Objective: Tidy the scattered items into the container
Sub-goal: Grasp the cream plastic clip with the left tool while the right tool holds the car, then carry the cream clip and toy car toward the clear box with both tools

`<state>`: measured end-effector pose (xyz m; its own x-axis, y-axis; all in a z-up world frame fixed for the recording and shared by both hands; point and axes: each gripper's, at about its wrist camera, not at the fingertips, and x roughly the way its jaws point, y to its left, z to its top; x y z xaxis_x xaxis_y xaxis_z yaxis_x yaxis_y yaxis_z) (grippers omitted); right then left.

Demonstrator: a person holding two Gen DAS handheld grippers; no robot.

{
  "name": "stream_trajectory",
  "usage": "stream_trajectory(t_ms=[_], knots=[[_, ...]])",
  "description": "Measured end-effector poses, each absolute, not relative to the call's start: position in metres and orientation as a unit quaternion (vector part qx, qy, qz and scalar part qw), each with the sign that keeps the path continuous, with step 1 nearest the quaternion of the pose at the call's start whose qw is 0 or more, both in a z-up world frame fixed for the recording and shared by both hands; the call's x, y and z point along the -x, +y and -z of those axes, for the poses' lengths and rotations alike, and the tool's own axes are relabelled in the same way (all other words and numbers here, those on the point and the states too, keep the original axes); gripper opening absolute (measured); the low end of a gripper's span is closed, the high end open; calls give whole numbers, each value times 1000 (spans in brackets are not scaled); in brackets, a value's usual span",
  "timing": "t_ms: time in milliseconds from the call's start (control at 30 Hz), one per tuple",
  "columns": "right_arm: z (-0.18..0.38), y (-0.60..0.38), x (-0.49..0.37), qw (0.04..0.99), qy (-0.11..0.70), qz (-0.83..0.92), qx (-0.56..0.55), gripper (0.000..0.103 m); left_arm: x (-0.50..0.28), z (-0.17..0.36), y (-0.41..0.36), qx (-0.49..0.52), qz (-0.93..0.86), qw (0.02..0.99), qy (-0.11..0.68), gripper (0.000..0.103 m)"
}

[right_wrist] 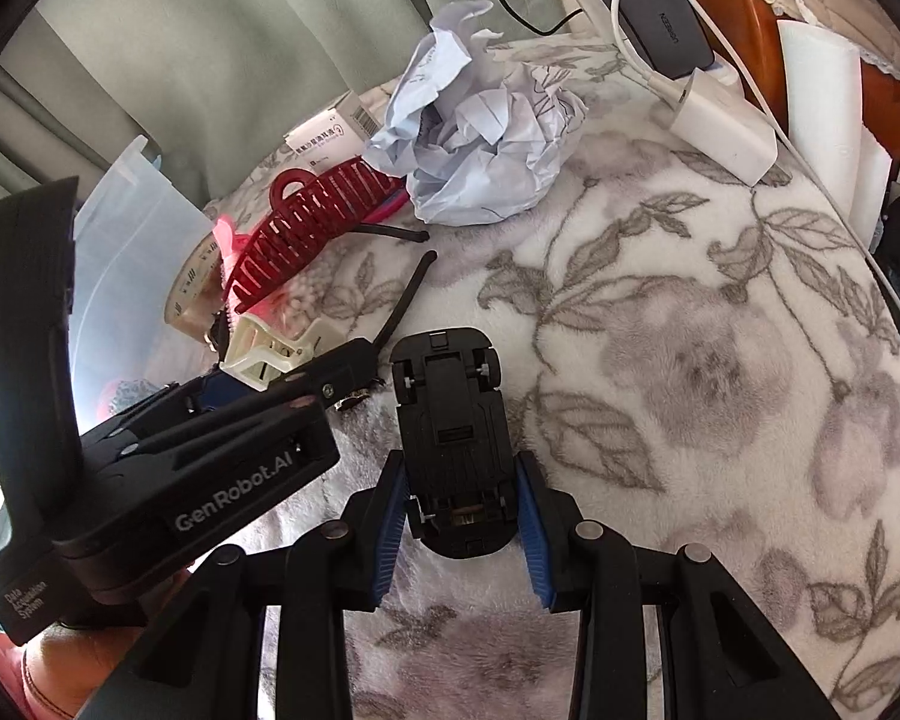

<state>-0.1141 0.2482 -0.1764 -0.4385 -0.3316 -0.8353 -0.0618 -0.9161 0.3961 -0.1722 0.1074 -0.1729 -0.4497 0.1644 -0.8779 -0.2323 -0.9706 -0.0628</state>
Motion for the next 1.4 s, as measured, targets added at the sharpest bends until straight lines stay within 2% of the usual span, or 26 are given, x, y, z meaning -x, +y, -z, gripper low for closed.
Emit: stream_trajectory(t_ms=[200,633,1400], knots=[[177,246,114,82,-190,827,-523,38,169,172,108,507,-854,113,34,50],[158,248,105,66,-189,837,-509,37,152,146,101,485,-867,117,17,49],[54,212,50,81,-139,897,-411,38,85,36,65,369,-919,136,-31,49]])
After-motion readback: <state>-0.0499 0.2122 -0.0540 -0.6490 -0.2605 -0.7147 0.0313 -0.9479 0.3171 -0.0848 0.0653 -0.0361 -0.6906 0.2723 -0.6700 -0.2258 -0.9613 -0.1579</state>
